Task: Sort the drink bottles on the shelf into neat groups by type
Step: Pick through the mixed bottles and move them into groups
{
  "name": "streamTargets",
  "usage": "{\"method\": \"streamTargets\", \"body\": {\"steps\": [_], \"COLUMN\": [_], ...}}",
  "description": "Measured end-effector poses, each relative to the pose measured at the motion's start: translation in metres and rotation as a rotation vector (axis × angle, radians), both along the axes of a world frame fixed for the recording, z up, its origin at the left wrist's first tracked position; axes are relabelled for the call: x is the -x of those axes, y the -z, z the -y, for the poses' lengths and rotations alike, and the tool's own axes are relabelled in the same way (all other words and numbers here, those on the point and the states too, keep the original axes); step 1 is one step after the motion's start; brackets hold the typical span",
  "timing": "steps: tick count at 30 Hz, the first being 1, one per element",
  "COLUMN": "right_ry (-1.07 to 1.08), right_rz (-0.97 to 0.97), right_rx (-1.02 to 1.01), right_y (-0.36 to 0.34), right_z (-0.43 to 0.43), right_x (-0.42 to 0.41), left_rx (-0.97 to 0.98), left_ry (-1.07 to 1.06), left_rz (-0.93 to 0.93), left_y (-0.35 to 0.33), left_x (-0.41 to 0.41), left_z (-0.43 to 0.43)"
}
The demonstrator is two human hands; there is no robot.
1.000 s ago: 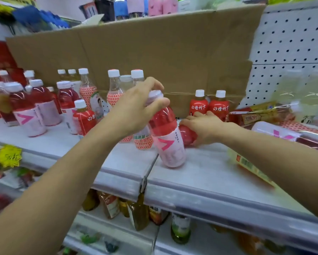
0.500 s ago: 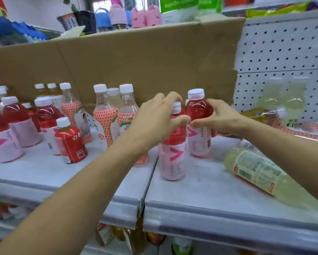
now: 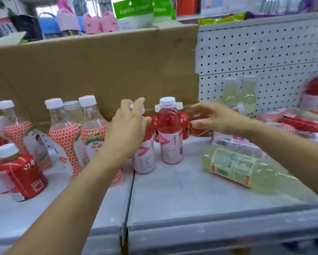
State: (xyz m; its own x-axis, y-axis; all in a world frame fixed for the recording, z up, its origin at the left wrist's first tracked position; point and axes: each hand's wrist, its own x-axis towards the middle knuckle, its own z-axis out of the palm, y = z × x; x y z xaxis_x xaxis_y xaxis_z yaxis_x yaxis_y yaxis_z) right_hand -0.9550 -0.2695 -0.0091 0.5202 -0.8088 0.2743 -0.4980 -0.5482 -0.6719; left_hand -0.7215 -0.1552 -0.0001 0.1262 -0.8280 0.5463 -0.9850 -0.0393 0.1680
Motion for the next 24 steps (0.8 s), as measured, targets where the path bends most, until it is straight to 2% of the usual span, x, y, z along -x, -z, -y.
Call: {"method": "streamTargets", "body": {"steps": [4,7,10,13,17,20,24], "right_ry": [0.31,0.409,0.352,0.293,0.217,0.147,0.068], "right_rz": [-0.063,-0.185,-0.206,-0.182,-0.138,-0.214,-0.246], "right_rx": [0.168,0.097,-0.083,-0.079,0.099,0.285,0.325], "right_y": [-0.021,-0.019,-0.011,-0.01,-0.032,-0.053,-0.061], "right_z": [0.021,0.049,0.07,0.079,0.088,0.093,0.1], "right_x": [0.061,0.086,0.093,0.099,0.097,0.08,0.054], "left_rx": [0.208,0.267,0.243,0.219,0.066,-0.062,-0.199], "left_ry": [0.053,0.192,0.268,0.333,0.4,0.394,0.374], "left_rz": [0.195,0.202,0.158,0.178,0.16,0.095,-0.056], "left_y": [0.003,-0.004,-0.011,-0.011,-0.003,0.009,0.018], "left_x": [0.01,0.034,0.054,0.075,0.107,0.124,0.14], "left_z": [0.004,0.01,0.021,0.032,0.047,0.064,0.081]}}
